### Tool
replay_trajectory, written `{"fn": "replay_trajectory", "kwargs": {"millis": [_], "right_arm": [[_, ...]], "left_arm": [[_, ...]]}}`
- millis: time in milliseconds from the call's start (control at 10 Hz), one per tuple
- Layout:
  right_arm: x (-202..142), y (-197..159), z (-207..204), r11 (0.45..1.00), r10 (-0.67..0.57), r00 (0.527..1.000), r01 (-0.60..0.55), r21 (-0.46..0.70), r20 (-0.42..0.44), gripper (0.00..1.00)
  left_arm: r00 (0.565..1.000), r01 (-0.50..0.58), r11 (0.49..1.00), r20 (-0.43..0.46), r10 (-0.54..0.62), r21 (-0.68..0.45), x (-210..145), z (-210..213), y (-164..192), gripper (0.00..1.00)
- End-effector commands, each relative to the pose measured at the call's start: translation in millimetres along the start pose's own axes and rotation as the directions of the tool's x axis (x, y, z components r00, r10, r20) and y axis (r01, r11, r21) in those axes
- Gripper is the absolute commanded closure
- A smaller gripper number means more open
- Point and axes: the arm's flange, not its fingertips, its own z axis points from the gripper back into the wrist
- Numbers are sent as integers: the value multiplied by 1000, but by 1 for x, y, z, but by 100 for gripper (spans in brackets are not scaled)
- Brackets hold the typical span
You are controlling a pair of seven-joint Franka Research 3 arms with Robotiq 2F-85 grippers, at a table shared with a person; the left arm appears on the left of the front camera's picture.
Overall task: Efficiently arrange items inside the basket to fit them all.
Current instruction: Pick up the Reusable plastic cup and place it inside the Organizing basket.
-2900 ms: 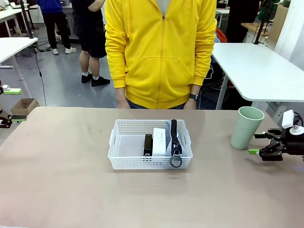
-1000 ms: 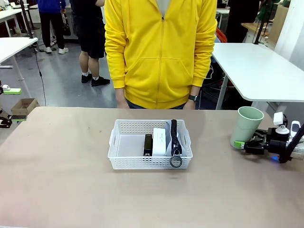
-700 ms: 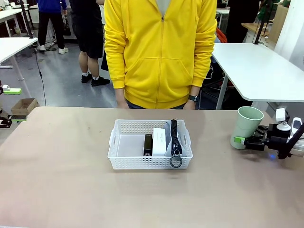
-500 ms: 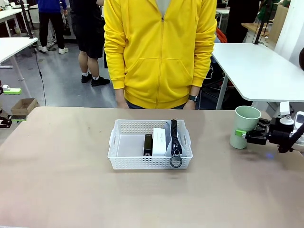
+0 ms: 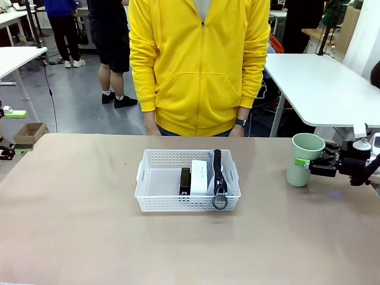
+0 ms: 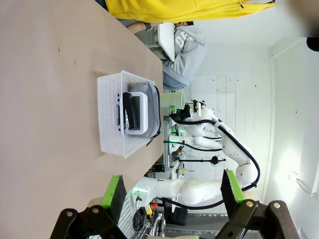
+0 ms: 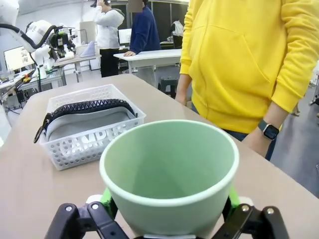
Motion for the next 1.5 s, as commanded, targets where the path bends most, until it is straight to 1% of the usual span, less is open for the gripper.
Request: {"fn": "replay_trajectory", "kwargs": {"millis": [0,100,200,300,400,500,600,700,800,900,1000,1100,1200,1300,1400], "right_arm": [[2,7,6,998,15,999,-12,67,-33,60],[2,6,8,997,-12,1000,14,78,-22,60],[2,6,8,997,-9,1000,11,78,-22,100],[4,7,10,997,-5,1000,6,82,-14,63],[9,11,12,996,0,1000,0,89,-2,100],[19,17,15,994,5,1000,-4,110,-6,100],[35,25,19,989,-3,999,9,151,-37,100],[58,34,25,977,-46,992,70,203,-118,68],[88,45,29,950,-79,983,125,285,-168,68],[123,61,33,925,-74,966,159,345,-247,100],[150,81,33,907,-73,948,192,374,-309,68],[174,101,30,893,-158,931,277,354,-330,68],[190,119,24,918,-249,920,324,228,-303,68],[198,137,17,910,-334,889,391,138,-312,68],[201,148,9,898,-370,869,425,112,-329,68]], "left_arm": [[1000,-6,1000,-3,6,4,-3,0,-2,0],[1000,-6,1000,-3,6,4,-3,0,-2,0],[1000,-6,1000,-3,6,4,-3,0,-2,0],[1000,-6,1000,-3,6,4,-3,0,-2,0],[1000,-6,1000,-3,6,4,-3,0,-2,0],[1000,-6,1000,-3,6,4,-3,0,-2,0],[1000,-6,1000,-3,6,4,-3,0,-2,0],[1000,-6,1000,-3,6,4,-3,0,-2,0],[1000,-6,1000,-3,6,4,-3,0,-2,0],[1000,-6,1000,-3,6,4,-3,0,-2,0],[1000,-6,1000,-3,6,4,-3,0,-2,0],[1000,-6,1000,-3,6,4,-3,0,-2,0],[1000,-6,1000,-3,6,4,-3,0,-2,0],[1000,-6,1000,-3,6,4,-3,0,-2,0],[1000,-6,1000,-3,6,4,-3,0,-2,0]]}}
